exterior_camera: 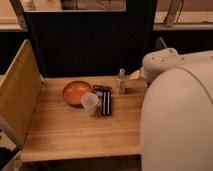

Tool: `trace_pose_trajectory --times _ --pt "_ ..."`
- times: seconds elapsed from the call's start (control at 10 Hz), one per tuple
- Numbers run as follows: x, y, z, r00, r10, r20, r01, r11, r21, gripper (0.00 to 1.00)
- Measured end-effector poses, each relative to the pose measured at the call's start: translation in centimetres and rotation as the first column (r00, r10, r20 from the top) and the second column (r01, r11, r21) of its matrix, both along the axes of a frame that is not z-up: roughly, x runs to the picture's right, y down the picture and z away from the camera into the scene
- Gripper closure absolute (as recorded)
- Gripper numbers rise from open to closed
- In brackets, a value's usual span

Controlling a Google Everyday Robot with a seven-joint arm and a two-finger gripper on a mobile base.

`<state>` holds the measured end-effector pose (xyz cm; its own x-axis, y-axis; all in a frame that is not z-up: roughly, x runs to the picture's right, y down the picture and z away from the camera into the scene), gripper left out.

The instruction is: Place the eraser in the ceramic cup

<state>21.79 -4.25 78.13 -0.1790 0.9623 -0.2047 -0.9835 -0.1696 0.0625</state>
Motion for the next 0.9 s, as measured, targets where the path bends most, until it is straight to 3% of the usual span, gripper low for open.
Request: trace_pose_trajectory --times 0.7,0.8,0.9 --pt "-0.01 -0.02 -0.01 1.000 -0.002 0.000 0.002 1.0000 0.000 0.20" --pt "-0.09 -0.02 -0.11 1.000 -0.009 -0.001 0.009 1.0000 -0.001 0.20" --pt "-0.71 -0.02 -0.75 0.999 -0.053 0.003 0.053 0.9986 -0.007 0.20"
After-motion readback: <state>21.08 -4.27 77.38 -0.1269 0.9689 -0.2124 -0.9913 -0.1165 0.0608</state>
